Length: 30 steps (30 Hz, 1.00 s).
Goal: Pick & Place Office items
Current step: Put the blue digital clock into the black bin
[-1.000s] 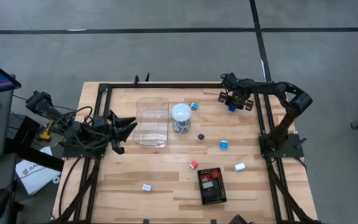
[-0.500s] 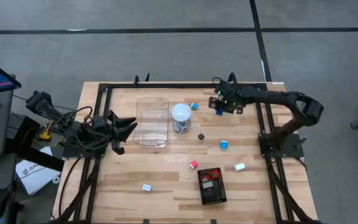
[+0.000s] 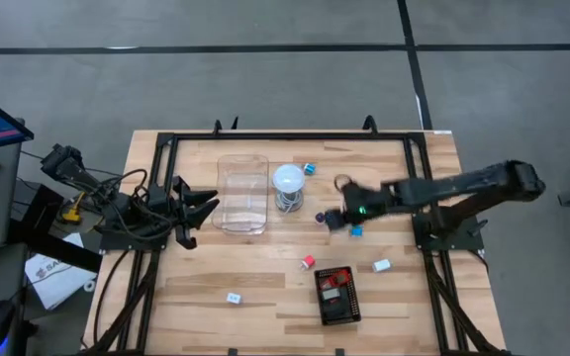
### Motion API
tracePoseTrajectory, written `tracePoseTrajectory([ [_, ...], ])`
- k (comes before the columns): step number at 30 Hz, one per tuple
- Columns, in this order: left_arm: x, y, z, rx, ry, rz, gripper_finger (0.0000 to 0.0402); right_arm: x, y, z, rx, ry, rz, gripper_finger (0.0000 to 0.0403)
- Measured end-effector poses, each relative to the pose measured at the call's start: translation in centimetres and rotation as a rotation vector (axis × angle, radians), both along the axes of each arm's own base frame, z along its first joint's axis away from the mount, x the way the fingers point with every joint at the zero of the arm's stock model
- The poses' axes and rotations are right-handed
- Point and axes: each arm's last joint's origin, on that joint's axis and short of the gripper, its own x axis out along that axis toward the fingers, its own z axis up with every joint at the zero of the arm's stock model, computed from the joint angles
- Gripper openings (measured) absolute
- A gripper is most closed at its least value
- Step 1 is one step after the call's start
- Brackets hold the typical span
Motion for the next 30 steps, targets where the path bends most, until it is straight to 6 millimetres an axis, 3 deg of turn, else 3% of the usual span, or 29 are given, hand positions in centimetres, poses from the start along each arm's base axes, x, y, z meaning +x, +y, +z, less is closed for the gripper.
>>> tracePoseTrajectory([
  [8,0.1,-0.1,-0.1,0.003,0.002,-0.037,0.0117,-1.4,8.8,1.0,0.049,-0.166,0.151,0.0143],
  [15,0.2,-0.5,-0.6,-0.014,0.021,-0.087,0.0117,-3.5,13.8,0.7,0.058,-0.192,0.250,0.0169],
  [19,0.3,-0.9,-0.7,-0.016,0.030,-0.108,0.0117,-2.7,15.9,1.2,0.006,-0.201,0.357,0.0156],
  [23,0.5,-1.2,-1.0,-0.027,0.043,-0.116,0.0117,-0.6,17.4,1.4,-0.065,-0.159,0.472,0.0153],
  [30,0.7,-1.5,-1.4,-0.040,0.053,-0.124,0.0117,3.3,18.0,-1.1,-0.228,0.151,0.724,0.0168],
])
